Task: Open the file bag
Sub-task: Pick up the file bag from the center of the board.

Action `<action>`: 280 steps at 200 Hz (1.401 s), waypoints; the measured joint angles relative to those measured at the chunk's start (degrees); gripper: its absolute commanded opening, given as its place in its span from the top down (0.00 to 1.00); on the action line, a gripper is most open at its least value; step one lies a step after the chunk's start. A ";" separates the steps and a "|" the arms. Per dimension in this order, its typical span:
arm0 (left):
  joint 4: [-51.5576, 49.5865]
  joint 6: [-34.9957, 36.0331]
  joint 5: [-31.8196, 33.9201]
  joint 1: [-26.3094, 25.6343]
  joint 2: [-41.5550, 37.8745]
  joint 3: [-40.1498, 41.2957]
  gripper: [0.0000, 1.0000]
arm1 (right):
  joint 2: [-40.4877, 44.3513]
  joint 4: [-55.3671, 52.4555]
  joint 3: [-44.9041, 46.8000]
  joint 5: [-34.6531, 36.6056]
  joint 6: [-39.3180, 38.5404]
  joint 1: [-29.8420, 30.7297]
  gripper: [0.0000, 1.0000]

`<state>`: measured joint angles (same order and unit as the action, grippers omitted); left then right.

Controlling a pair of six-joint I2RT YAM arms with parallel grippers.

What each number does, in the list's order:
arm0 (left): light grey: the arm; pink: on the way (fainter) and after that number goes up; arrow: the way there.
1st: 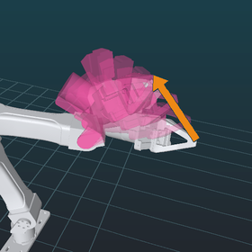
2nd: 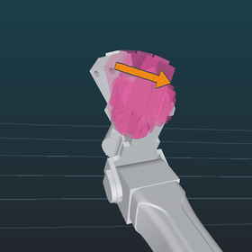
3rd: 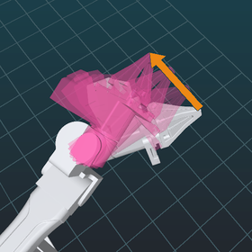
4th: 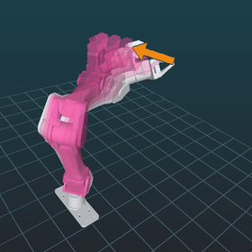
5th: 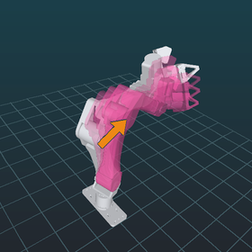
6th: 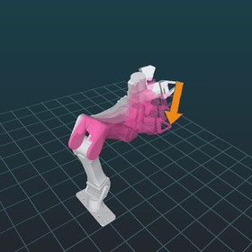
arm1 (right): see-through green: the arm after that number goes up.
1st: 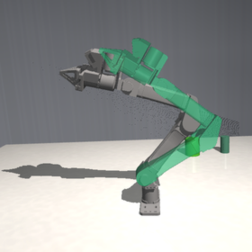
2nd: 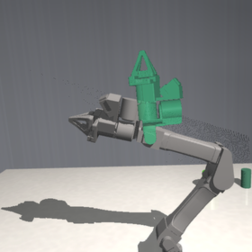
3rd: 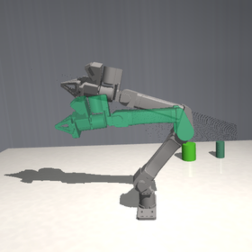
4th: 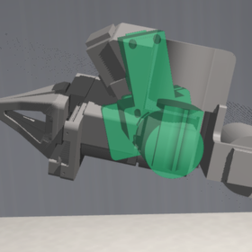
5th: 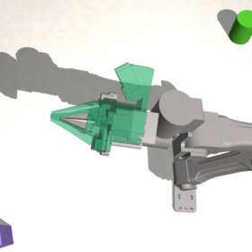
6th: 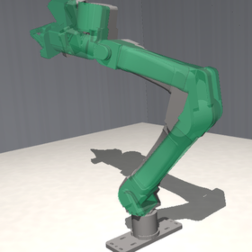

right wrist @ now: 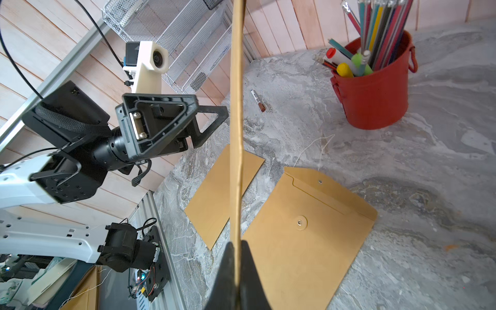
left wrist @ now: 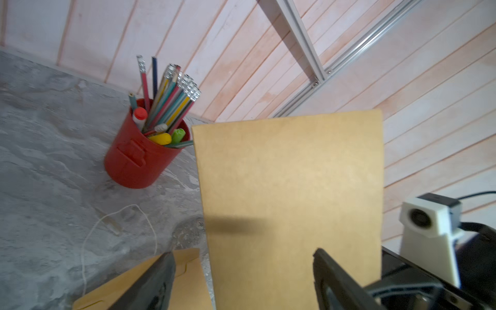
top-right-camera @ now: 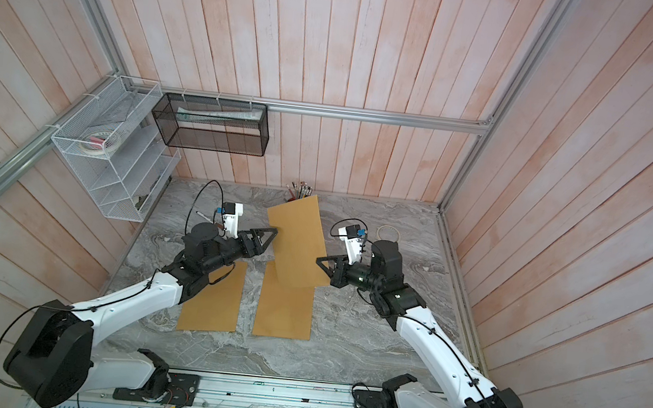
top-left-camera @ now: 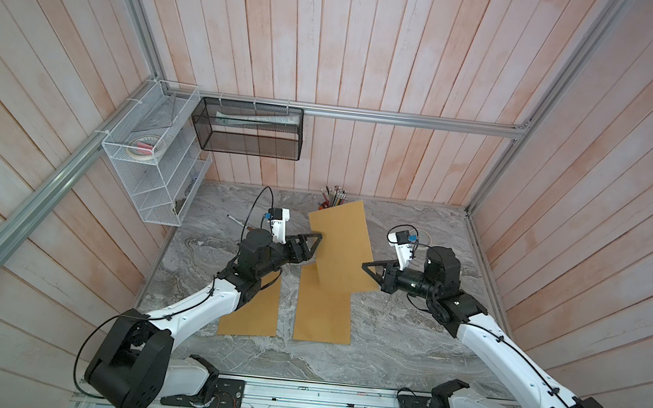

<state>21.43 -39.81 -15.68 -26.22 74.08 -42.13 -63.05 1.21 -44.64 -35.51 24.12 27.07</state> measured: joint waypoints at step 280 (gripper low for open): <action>-35.67 9.66 23.67 -11.85 11.13 -33.83 0.45 | -21.92 -18.10 -27.23 46.49 1.11 24.87 1.00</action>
<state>-14.24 -30.15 7.99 -38.06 85.21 -75.96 -84.97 -16.88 -71.88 10.98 25.23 51.94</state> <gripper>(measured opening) 0.572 0.050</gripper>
